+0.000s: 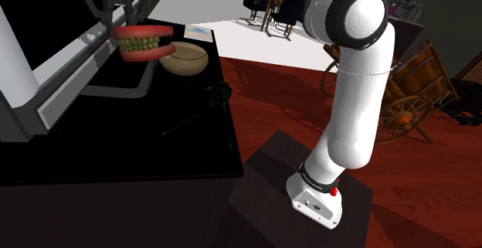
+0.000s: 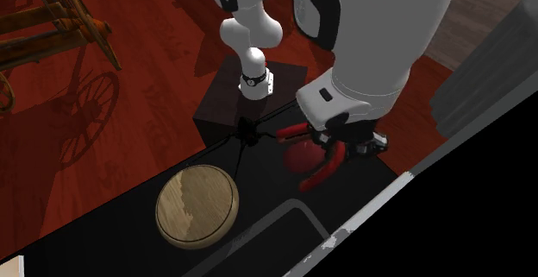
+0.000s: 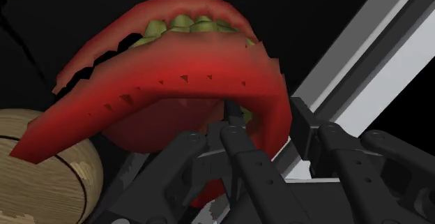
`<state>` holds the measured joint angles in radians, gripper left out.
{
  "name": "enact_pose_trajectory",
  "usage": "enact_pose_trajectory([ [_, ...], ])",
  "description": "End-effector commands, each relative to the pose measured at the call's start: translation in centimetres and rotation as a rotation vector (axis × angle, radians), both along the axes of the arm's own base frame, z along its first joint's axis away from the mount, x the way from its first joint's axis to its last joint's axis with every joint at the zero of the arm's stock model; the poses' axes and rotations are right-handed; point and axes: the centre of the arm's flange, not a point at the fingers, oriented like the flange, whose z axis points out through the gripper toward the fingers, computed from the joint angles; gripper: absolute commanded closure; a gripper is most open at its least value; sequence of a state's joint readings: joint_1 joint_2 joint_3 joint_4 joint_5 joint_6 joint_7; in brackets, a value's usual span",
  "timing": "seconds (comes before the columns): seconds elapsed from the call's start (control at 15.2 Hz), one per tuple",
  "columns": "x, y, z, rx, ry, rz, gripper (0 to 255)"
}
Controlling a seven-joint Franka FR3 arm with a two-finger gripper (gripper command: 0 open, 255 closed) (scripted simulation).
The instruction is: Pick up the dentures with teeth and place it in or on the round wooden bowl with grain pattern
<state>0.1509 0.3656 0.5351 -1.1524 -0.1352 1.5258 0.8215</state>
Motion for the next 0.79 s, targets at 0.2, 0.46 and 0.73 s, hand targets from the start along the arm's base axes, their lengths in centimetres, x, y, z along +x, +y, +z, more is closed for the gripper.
enact_pose_trajectory([
  [0.2, 2.8, -5.8, 0.3, 0.001, -0.001, 0.002, 255],
  [0.46, 5.1, -10.5, 0.6, 0.001, -0.001, 0.002, 255],
  [0.73, 7.4, -15.3, 0.9, 0.001, -0.001, 0.002, 255],
])
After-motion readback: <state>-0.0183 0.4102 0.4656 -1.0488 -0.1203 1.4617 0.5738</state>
